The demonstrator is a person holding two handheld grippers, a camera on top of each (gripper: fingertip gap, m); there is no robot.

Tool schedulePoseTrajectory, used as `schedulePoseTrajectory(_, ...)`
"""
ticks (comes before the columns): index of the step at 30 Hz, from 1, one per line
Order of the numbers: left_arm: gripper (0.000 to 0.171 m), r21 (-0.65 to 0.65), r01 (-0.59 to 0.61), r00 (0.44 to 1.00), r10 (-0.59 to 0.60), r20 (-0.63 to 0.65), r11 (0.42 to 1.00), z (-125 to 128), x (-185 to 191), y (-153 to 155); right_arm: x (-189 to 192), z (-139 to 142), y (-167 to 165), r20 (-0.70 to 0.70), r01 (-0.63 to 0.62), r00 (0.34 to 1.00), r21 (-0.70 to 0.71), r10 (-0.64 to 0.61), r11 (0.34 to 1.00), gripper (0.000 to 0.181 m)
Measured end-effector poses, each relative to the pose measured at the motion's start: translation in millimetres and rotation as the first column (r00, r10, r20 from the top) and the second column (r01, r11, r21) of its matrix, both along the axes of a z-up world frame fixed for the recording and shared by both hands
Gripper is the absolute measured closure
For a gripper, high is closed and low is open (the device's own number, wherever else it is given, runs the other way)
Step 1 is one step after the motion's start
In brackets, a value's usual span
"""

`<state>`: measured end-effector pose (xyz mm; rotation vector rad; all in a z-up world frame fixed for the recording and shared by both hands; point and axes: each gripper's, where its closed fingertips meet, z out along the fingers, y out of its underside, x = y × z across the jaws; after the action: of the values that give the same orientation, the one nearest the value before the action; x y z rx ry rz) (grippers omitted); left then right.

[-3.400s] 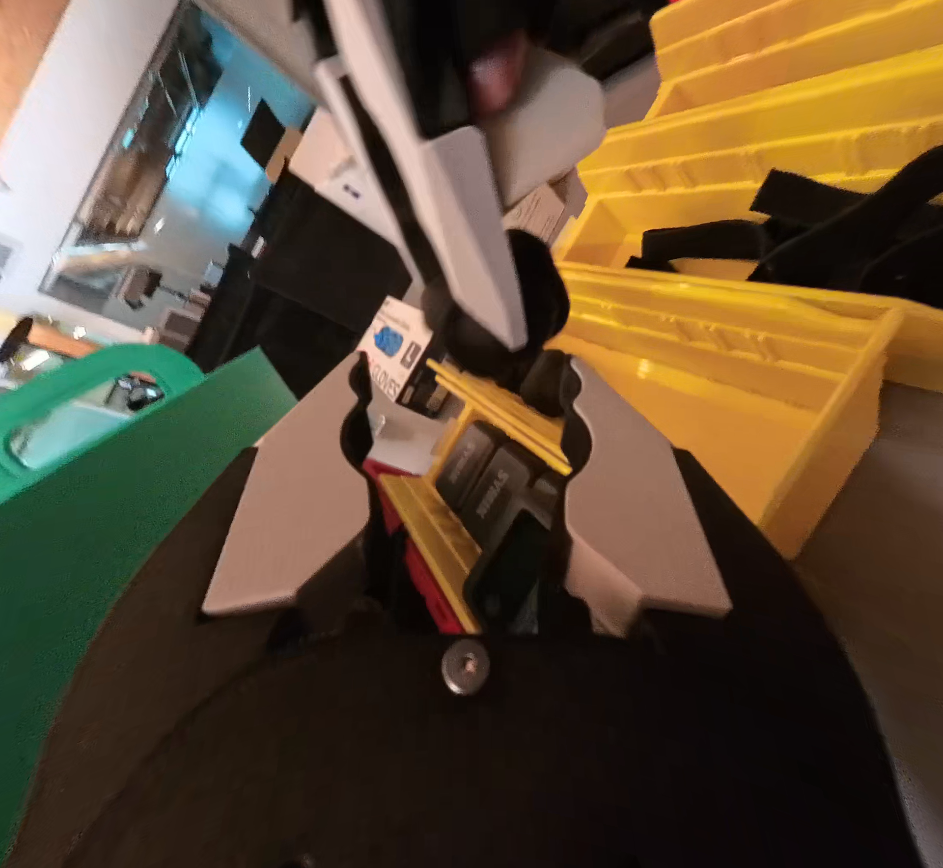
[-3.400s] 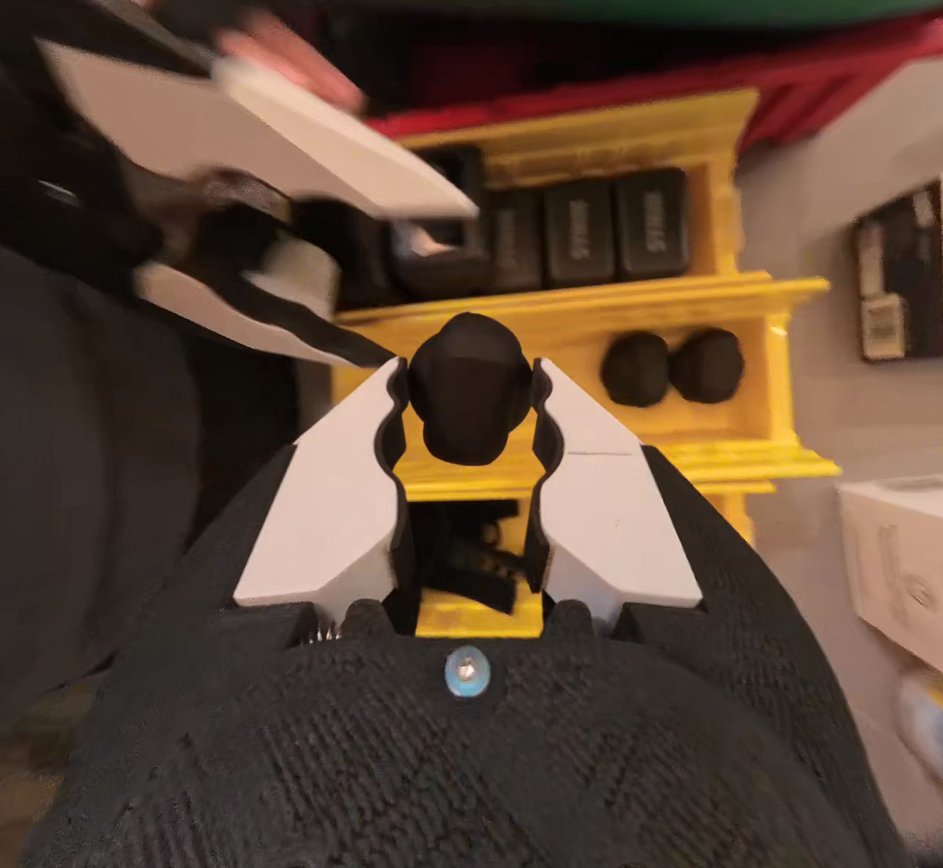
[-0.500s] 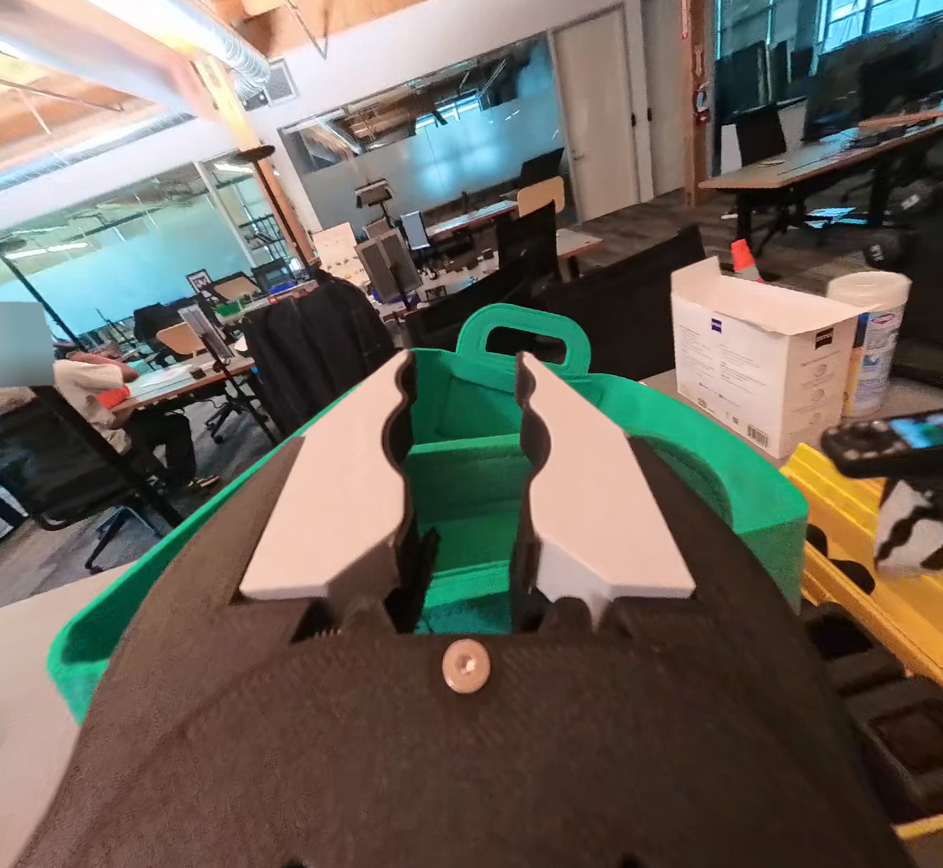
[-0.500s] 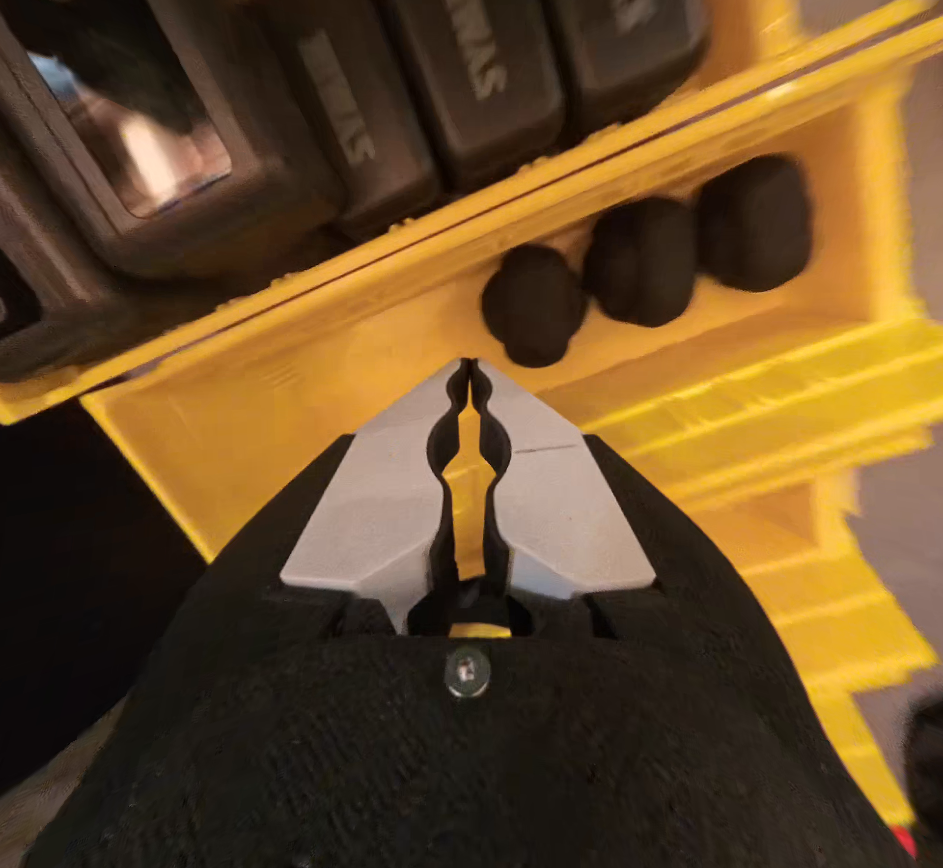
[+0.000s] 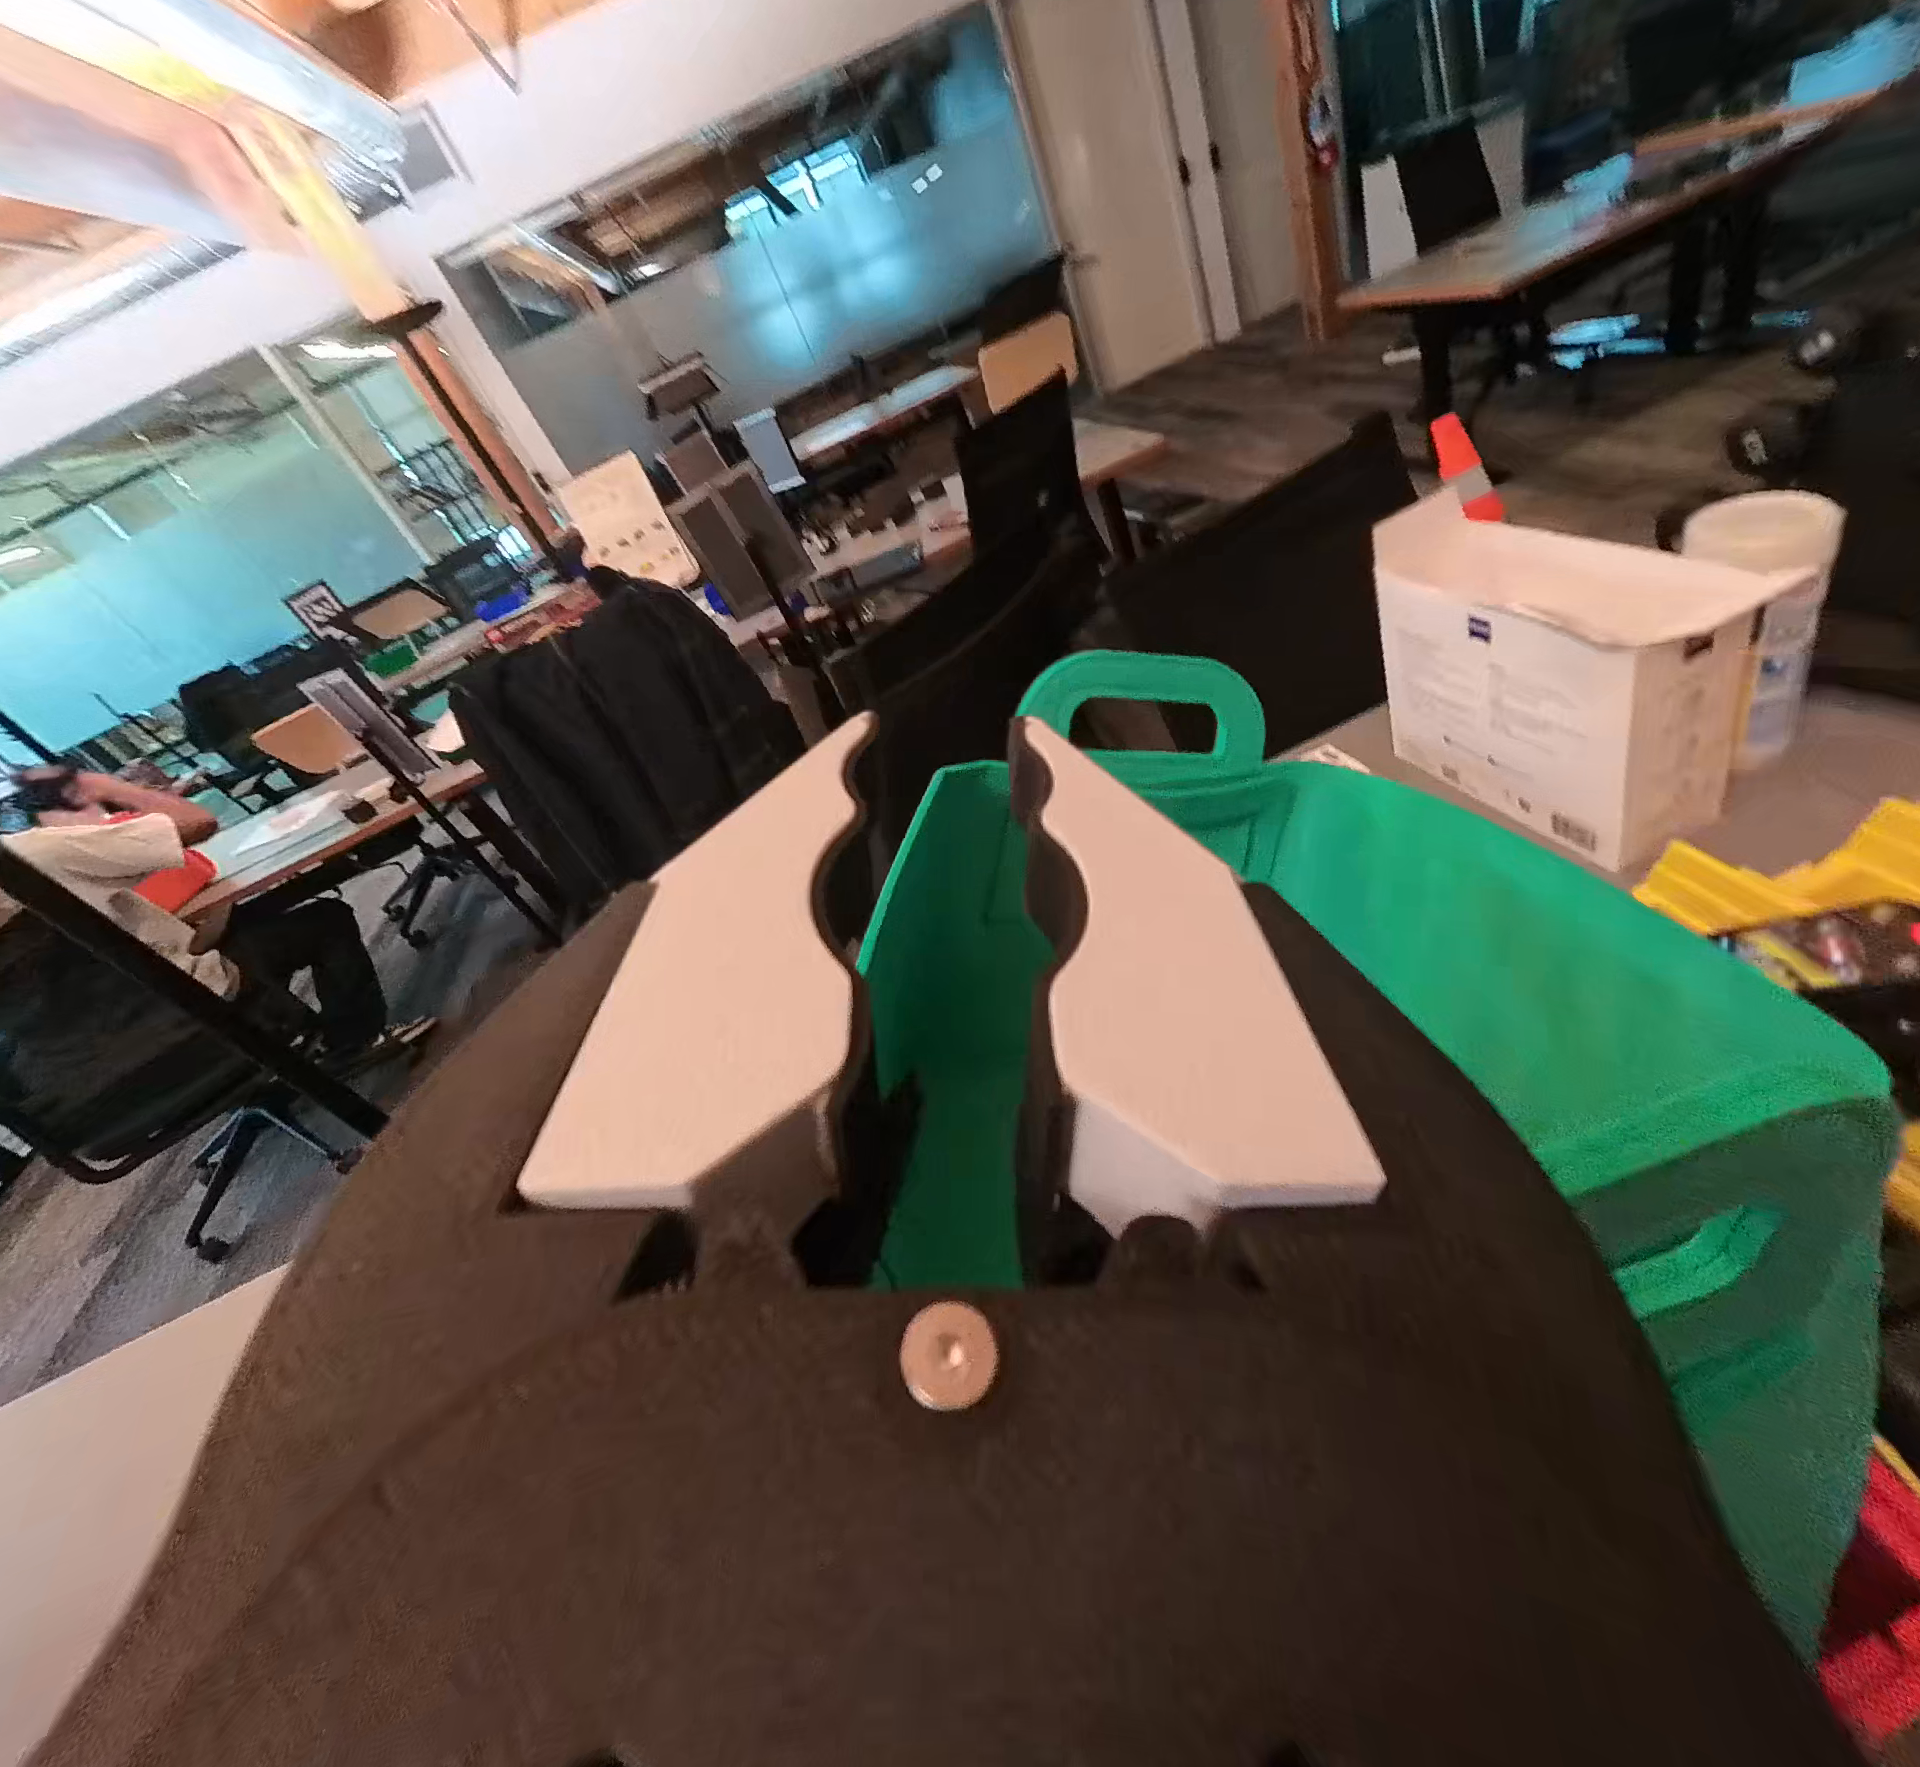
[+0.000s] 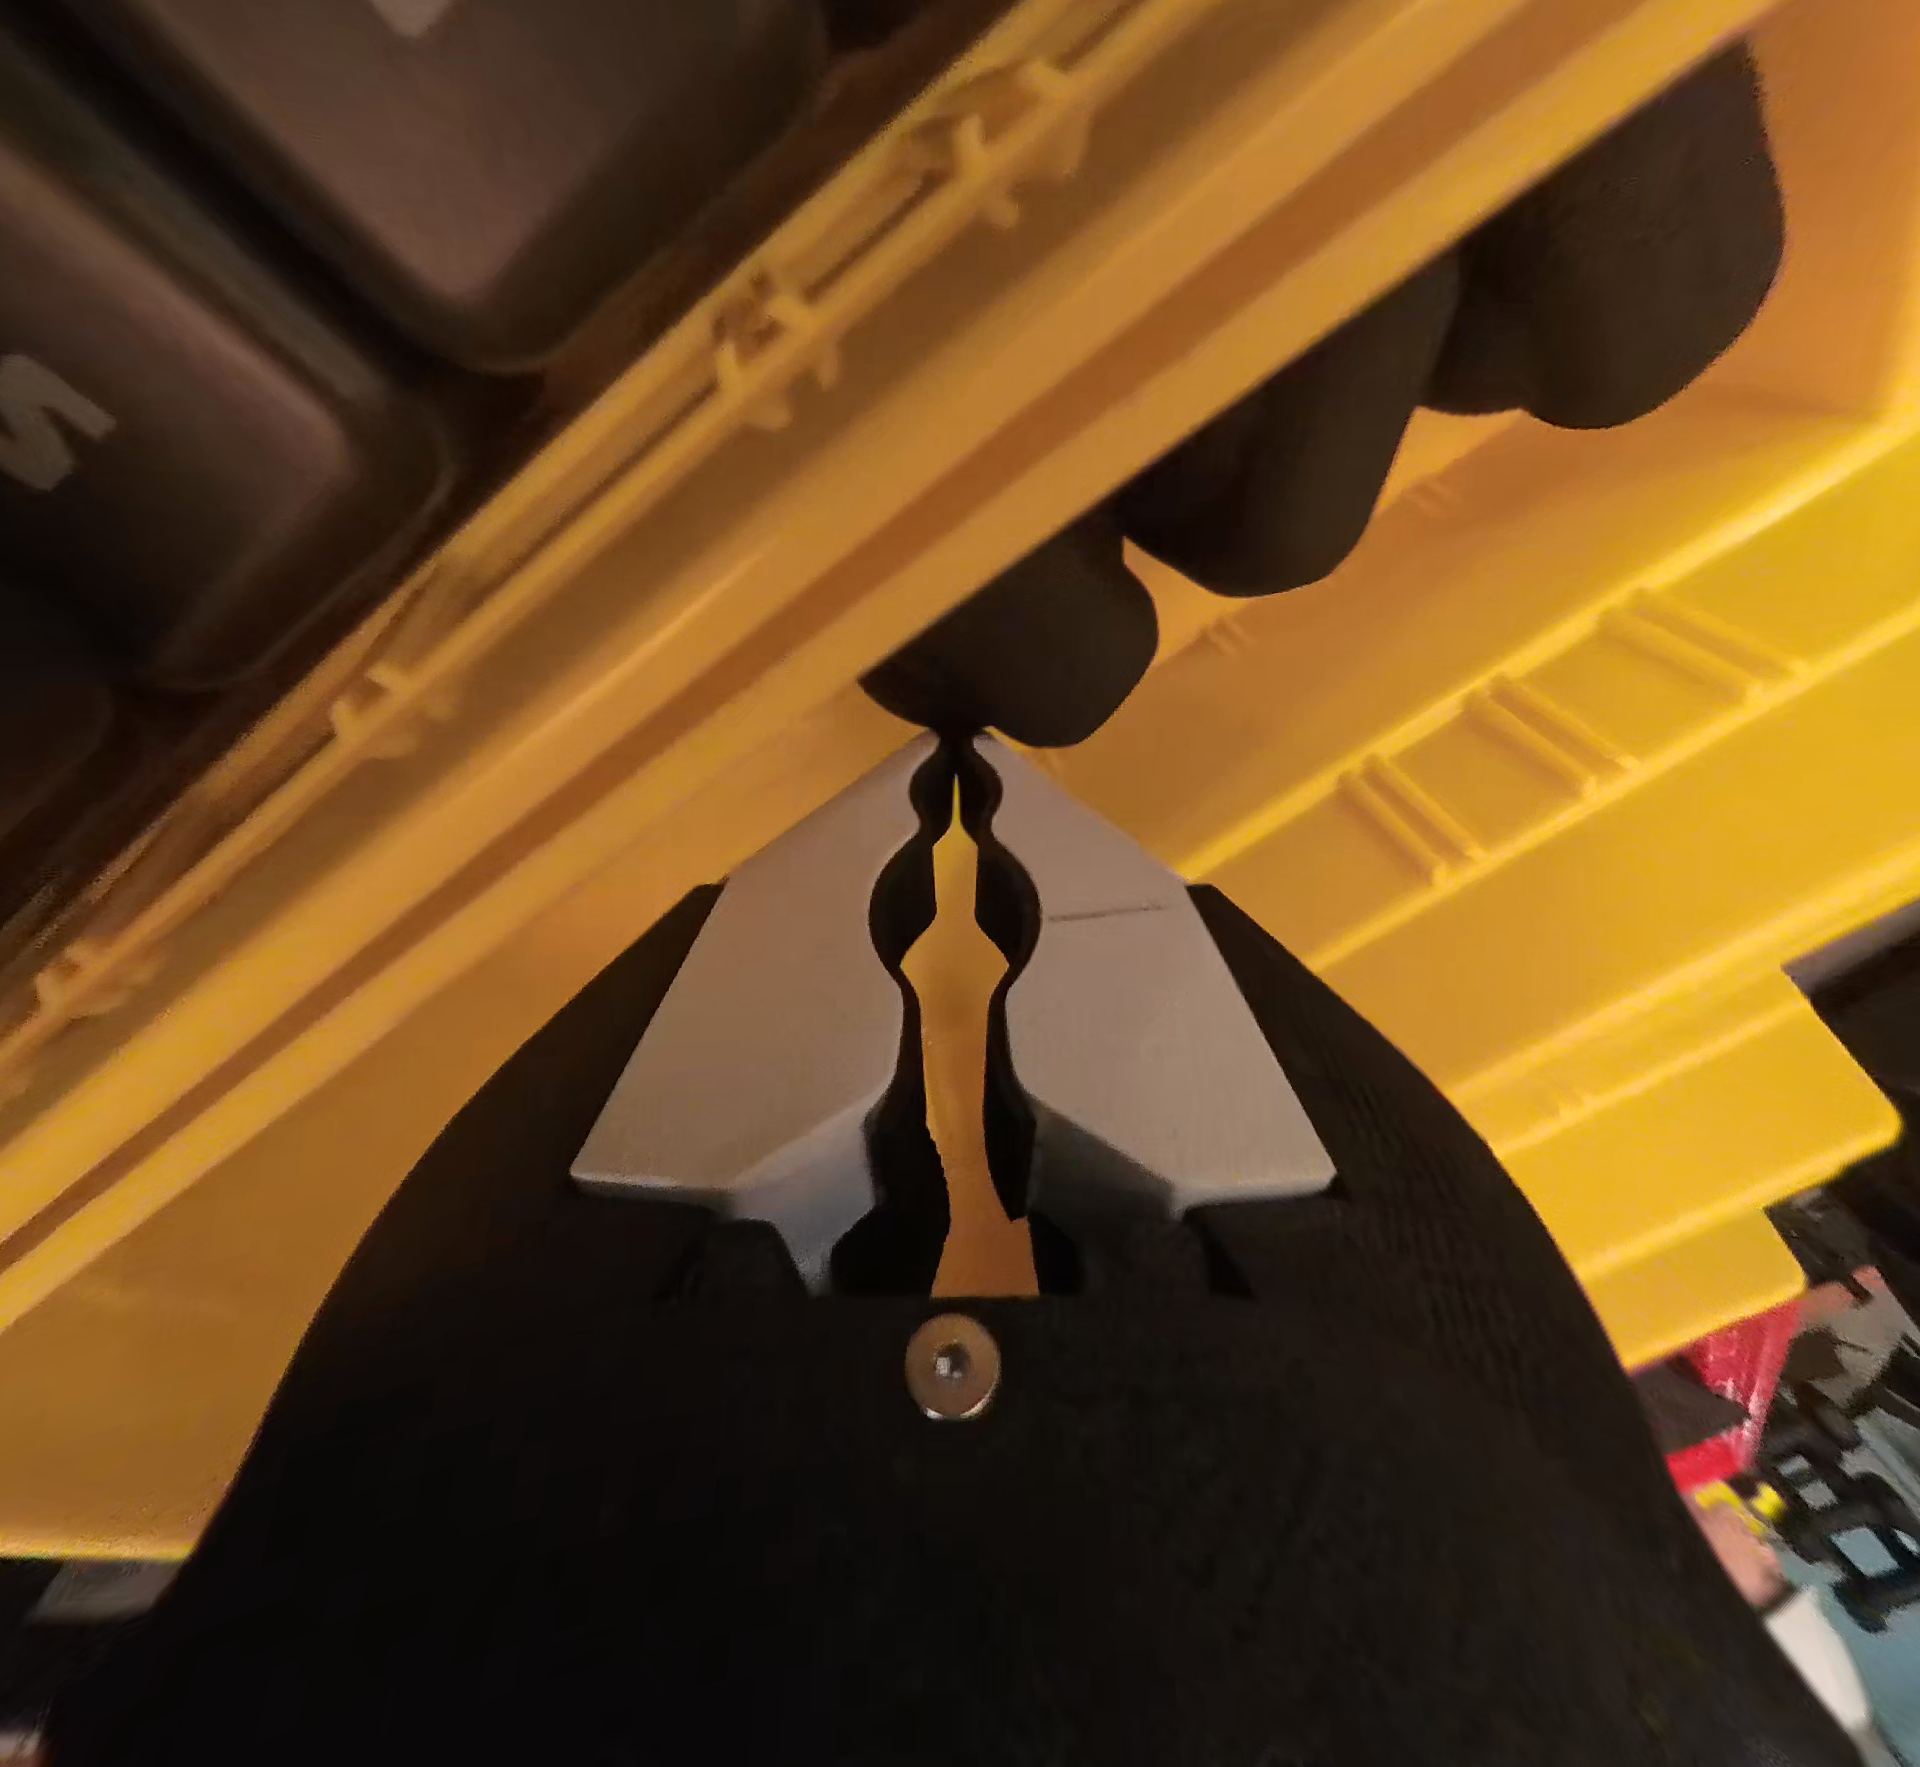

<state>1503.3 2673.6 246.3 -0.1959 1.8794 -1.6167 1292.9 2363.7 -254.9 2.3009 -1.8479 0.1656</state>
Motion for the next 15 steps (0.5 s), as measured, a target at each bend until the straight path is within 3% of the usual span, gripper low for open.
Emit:
schedulePoseTrajectory(5, 0.15, 0.18, 0.06, 0.995, -0.044, -0.09, 0.982, -35, 14, -15, 1, 15, 5, 0.125, 0.075, 0.989, 0.018, -0.076, 0.997, 0.181)
schedulePoseTrajectory(8, 0.15, 0.305, 0.102, 0.981, -0.045, -0.188, 0.947, -74, 16, -16, -5, 48, 18, 0.224, 0.155, 0.959, 0.096, -0.173, 0.983, 0.181)
schedulePoseTrajectory(10, 0.164, 0.387, 0.041, 0.982, 0.035, -0.187, 0.921, -90, 27, -3, -4, 75, 24, 0.329, 0.202, 0.912, 0.164, -0.246, 0.966, 0.181)
schedulePoseTrajectory(11, 0.17, 0.402, 0.083, 0.974, 0.012, -0.227, 0.912, -97, 22, 1, -1, 89, 29, 0.384, 0.205, 0.882, 0.21, -0.273, 0.956, 0.18)
schedulePoseTrajectory(13, 0.171, 0.38, 0.331, 0.903, -0.173, -0.393, 0.864, -112, -16, 5, 17, 126, 43, 0.522, 0.146, 0.801, 0.302, -0.292, 0.942, 0.17)
schedulePoseTrajectory(15, 0.171, 0.388, 0.426, 0.87, -0.254, -0.422, 0.817, -120, -36, 18, 44, 178, 60, 0.69, 0.016, 0.677, 0.331, -0.254, 0.943, 0.162)
